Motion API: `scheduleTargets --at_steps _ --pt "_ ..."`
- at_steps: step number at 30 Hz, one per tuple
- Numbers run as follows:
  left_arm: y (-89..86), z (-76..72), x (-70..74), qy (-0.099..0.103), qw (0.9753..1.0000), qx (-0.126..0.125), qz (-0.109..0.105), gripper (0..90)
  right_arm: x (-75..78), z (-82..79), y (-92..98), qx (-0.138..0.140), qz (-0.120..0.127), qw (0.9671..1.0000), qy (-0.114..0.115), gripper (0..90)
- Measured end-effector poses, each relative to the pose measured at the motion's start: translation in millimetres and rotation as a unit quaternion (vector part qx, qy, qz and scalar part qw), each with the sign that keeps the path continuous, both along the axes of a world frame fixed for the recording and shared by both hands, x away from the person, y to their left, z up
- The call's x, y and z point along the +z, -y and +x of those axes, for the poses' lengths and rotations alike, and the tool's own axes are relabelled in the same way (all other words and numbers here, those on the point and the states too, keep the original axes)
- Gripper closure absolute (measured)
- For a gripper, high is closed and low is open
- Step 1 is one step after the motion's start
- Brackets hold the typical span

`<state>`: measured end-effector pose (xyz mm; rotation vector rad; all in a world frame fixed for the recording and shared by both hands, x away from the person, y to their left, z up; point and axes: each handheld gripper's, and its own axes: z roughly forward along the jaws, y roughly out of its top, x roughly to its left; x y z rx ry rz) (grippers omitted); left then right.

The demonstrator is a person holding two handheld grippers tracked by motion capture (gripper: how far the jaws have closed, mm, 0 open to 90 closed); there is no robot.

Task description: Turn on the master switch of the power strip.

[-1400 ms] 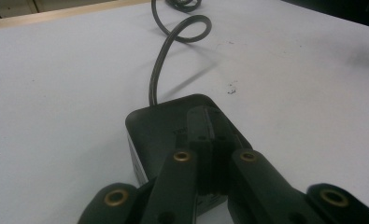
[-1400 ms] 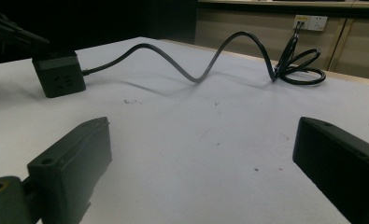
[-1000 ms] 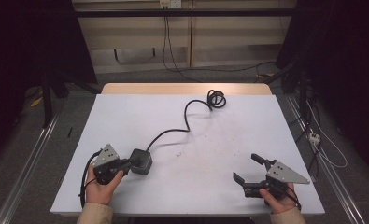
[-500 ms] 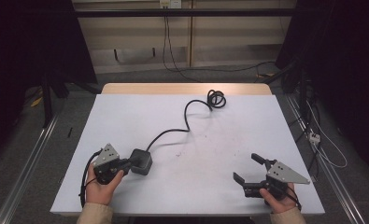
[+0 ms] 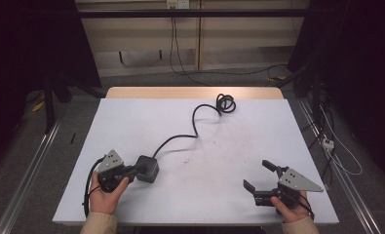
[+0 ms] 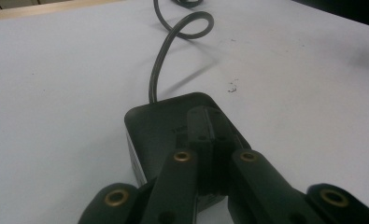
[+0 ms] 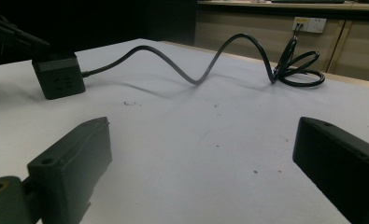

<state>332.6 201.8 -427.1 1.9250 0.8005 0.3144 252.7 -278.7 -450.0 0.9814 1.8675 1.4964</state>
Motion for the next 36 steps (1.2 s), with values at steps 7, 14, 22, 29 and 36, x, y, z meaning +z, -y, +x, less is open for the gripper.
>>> scheduleTargets --at_steps 7,14,22,29,36 --pt "0.5 -0.4 -0.1 -0.003 1.0000 0.006 -0.006 90.0 -0.2 0.6 0.4 -0.002 -0.002 1.0000 -0.002 4.0" --pt "-2.2 0.4 -1.4 -0.012 0.9996 0.004 -0.024 90.0 0.0 1.0 0.2 0.000 0.000 1.0000 -0.001 4.1" --pt "-0.6 -0.6 -1.3 -0.014 0.9994 0.003 -0.031 88.9 0.1 1.3 -0.3 0.001 0.000 1.0000 0.001 4.0" --pt "-1.5 -1.6 3.7 -0.013 0.9983 0.022 -0.053 67.0 0.0 1.8 -0.9 0.003 0.000 1.0000 0.000 4.1" --pt "-1.8 -1.7 5.7 -0.008 0.9978 0.025 -0.061 43.8 0.1 2.0 -1.4 0.003 0.000 1.0000 0.000 4.1"
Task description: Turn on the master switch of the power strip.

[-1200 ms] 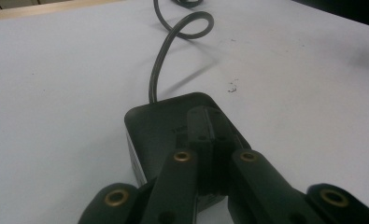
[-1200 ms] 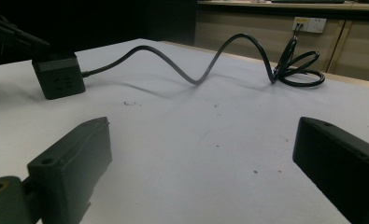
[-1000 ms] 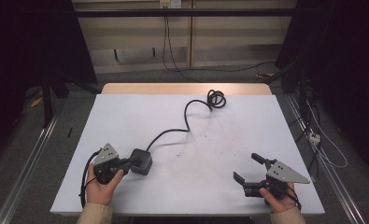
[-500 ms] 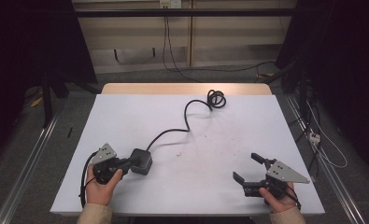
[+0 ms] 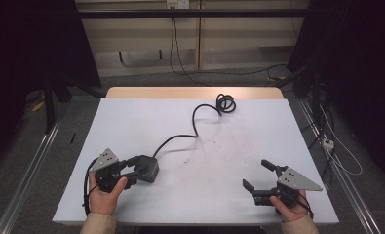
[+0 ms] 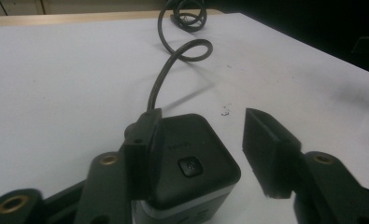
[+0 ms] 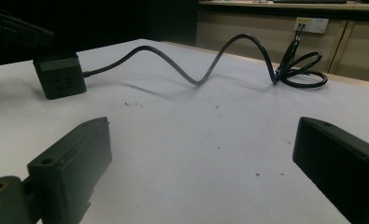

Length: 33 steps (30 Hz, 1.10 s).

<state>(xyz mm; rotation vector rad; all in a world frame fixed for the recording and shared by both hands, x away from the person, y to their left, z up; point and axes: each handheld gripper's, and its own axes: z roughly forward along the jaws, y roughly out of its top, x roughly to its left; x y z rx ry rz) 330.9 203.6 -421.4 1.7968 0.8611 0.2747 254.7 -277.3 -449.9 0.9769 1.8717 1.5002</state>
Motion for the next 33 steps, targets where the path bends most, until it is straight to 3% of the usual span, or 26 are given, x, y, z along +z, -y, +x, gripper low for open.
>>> scheduleTargets --at_steps 12,33 --pt "3.1 3.5 -1.8 -0.001 1.0000 0.004 0.008 22.7 -0.2 -0.1 0.6 0.000 0.001 1.0000 0.001 4.1" --pt "2.6 5.1 -4.1 -0.002 0.9998 0.000 0.018 12.8 -0.4 0.7 -0.6 0.003 -0.001 1.0000 0.000 4.1"
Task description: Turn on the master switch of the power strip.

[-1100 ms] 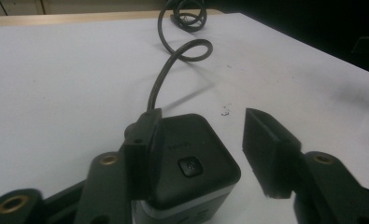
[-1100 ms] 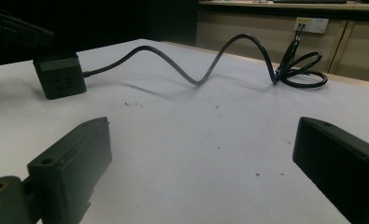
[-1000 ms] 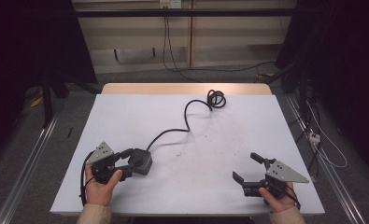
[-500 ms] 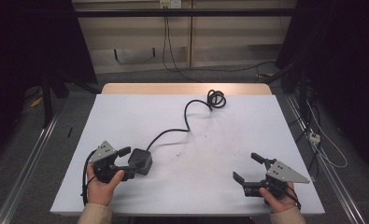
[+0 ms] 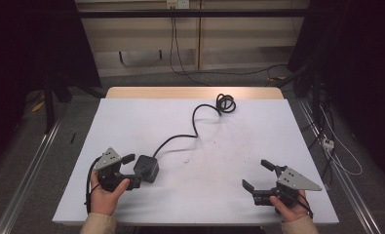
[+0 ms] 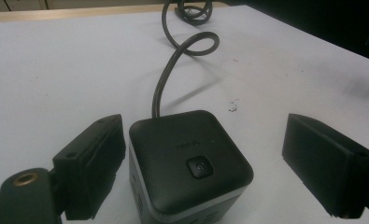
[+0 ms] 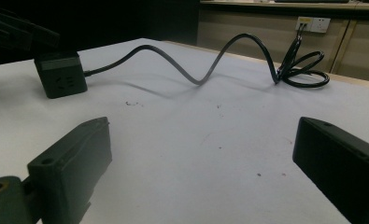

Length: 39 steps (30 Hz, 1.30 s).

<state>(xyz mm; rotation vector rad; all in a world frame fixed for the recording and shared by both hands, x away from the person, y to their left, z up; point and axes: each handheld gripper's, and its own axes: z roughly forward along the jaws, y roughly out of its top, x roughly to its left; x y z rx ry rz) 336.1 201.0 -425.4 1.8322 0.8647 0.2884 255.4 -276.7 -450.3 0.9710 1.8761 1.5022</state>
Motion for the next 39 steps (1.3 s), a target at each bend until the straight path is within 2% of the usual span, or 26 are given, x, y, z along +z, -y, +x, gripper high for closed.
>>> scheduleTargets --at_steps 17,39 --pt "-5.2 0.7 0.4 0.005 1.0000 0.005 0.003 11.7 0.1 -0.1 -0.3 0.001 0.001 1.0000 0.000 4.0" --pt "-21.8 0.2 1.1 0.012 0.9998 0.012 -0.003 8.7 0.2 -0.1 -0.1 0.000 0.002 1.0000 0.000 4.1"
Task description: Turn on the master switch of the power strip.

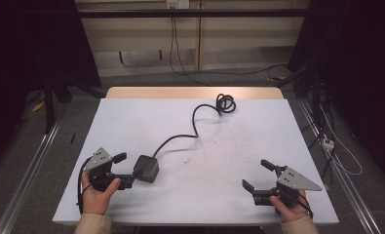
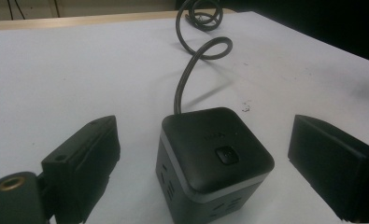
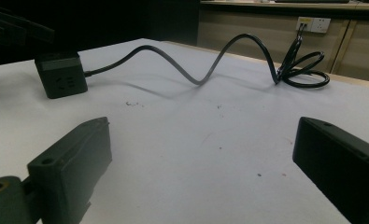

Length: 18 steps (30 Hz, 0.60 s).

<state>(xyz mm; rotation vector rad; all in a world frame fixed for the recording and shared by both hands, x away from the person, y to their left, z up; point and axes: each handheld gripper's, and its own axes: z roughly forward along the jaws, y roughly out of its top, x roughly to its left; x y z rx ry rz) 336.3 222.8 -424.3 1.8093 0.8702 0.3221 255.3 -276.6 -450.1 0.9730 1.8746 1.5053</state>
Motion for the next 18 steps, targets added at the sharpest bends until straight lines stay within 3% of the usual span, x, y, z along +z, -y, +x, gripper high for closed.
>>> scheduleTargets --at_steps 18 --pt "-12.2 -1.7 -0.8 0.000 1.0000 0.005 -0.001 6.7 0.2 0.0 0.4 0.000 0.000 1.0000 0.000 4.1"
